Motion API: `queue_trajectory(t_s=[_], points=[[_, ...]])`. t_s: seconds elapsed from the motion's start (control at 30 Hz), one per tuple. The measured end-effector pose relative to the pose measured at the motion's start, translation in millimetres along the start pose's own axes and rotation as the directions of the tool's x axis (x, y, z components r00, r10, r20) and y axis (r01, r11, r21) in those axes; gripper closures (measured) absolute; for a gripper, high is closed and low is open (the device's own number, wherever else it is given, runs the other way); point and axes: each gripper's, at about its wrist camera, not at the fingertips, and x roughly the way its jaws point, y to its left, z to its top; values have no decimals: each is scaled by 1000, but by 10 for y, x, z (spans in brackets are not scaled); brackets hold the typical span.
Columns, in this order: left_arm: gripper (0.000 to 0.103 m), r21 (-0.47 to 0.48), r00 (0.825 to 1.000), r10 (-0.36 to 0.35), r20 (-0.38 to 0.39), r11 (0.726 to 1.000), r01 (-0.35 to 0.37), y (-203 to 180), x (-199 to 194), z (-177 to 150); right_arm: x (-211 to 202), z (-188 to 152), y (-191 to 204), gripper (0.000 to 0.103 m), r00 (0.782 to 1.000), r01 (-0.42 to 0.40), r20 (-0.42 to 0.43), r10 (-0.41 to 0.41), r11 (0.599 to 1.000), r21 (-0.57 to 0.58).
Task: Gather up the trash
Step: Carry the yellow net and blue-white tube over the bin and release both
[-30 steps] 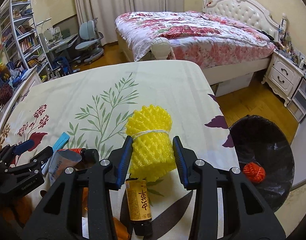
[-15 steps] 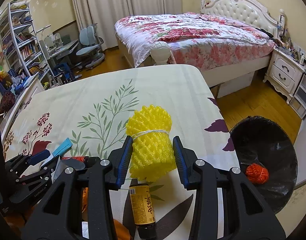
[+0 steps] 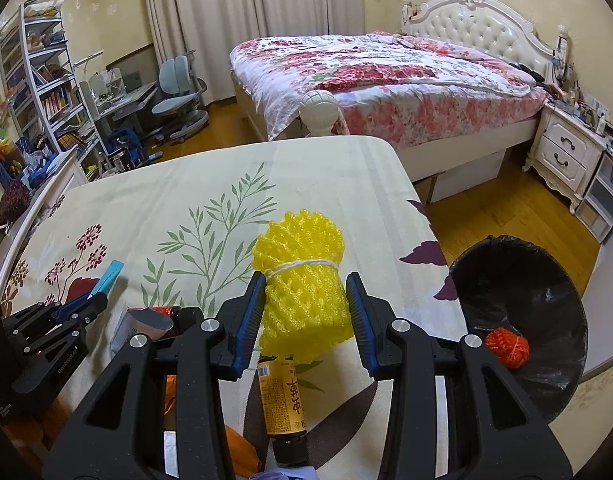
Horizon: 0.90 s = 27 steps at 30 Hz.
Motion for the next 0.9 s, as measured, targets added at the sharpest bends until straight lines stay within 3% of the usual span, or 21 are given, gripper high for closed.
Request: queue_trajectory(t_s=[0.3, 0.5, 0.9], points=[[86, -6, 993, -32, 109, 999, 33, -218, -444, 165, -263, -110, -269, 63, 998, 53, 37, -54, 998, 23], [86, 31, 982, -95, 163, 995, 91, -601, -661, 235, -464, -205, -503, 63, 990, 118, 68, -121, 992, 38], [86, 169, 958, -230, 169, 965, 202, -1637, -707, 263, -720, -374, -1177, 62, 961, 243, 101, -256, 962, 122]])
